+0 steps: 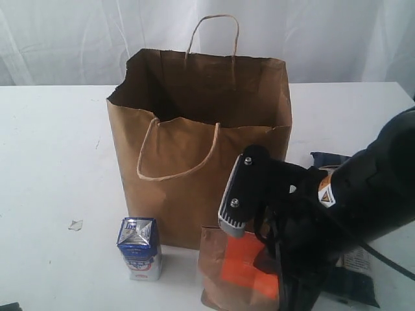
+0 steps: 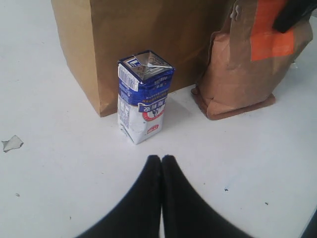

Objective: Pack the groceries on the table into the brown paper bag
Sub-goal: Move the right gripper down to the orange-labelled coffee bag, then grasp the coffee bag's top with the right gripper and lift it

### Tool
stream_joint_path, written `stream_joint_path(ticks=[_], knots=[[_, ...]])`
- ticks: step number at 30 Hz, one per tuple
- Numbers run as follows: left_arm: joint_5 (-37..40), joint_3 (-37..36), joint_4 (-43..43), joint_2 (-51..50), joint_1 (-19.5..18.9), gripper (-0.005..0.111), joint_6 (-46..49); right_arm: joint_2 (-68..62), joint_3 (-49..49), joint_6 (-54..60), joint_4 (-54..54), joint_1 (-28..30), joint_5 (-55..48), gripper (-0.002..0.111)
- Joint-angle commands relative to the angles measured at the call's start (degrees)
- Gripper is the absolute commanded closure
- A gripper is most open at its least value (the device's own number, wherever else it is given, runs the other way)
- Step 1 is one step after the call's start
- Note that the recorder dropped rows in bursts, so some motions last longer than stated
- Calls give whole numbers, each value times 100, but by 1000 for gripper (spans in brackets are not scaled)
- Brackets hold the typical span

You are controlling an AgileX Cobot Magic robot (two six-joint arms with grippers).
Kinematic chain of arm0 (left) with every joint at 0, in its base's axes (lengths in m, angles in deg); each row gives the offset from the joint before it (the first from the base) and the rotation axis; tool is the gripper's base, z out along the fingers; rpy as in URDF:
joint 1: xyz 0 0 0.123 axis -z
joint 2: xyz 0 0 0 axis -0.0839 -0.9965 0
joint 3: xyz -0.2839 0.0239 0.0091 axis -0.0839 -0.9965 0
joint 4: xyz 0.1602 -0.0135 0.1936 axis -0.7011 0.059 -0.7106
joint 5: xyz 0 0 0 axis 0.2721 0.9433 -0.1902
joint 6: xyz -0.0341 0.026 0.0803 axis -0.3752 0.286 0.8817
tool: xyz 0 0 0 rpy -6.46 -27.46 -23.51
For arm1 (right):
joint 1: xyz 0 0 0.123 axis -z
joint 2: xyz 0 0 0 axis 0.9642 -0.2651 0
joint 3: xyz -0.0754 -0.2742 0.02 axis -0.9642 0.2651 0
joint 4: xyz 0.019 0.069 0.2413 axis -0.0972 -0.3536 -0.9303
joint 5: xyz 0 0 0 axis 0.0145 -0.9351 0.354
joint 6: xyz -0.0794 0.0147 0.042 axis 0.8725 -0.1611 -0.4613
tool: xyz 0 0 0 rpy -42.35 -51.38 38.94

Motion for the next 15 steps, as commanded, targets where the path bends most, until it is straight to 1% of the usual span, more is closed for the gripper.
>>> stream_joint_path(ticks=[1,6,11,15], knots=[[27,-15,39,30,1,107,0,471,14,-226,-323,3,-133,108],[27,-15,39,30,1,107,0,1693,14,-924,-429,3,-195,108],[27,-15,39,30,1,107,0,2918,14,-1734,-352,3,-869,108],[27,-15,39,30,1,107,0,3711,-11,-1936,-325,3,-931,108]])
